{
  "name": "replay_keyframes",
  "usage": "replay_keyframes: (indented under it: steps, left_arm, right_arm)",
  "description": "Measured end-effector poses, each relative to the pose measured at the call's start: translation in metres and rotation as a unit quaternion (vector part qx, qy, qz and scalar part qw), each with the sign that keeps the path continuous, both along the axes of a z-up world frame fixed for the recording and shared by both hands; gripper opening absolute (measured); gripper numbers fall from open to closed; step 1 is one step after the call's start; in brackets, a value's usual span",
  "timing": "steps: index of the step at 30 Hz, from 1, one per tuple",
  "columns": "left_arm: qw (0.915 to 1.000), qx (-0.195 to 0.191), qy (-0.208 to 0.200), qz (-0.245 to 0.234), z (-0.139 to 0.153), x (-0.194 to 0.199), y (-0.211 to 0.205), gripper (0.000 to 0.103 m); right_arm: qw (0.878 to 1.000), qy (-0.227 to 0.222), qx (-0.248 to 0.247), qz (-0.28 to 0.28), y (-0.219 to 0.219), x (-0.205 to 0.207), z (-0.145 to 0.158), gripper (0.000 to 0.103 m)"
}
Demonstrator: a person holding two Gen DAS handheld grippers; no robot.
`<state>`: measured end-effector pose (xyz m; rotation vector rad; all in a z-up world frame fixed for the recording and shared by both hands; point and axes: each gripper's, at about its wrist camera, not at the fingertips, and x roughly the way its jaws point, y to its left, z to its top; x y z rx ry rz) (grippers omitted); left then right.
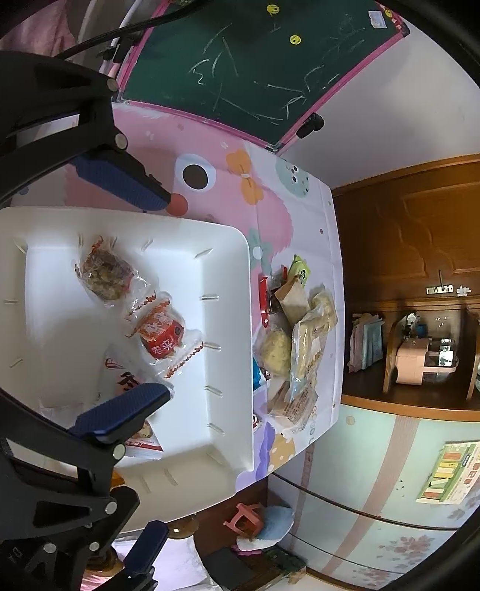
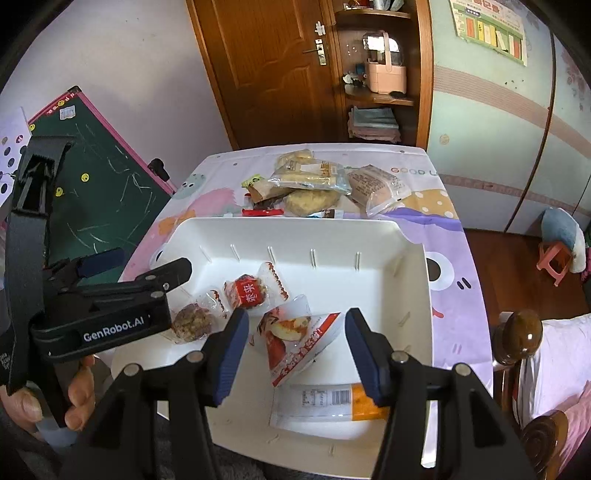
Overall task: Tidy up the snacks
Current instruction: 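Carry both snacks over the tray and open both tools to release them, then move both open tools back toward the snack pile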
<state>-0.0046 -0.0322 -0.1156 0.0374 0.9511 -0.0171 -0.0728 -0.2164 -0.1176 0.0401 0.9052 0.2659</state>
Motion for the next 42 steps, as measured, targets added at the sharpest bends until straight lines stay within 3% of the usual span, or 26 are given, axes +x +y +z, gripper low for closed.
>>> replay_keyframes:
  steps: [28, 42]
  left_arm:
    - [0.9999, 0.006, 0.013, -0.006, -0.011, 0.013, -0.004, 0.094]
    - [0.9979, 0.042, -0.047, -0.014, 0.027, 0.051, -0.002, 0.094]
  right_arm:
    - [1.0, 0.03, 0.009, 0.001, 0.0, 0.016, -0.017, 0.055]
    - [1.0, -0.002, 0.001, -0.012, -0.009, 0.047, 0.004, 0.055]
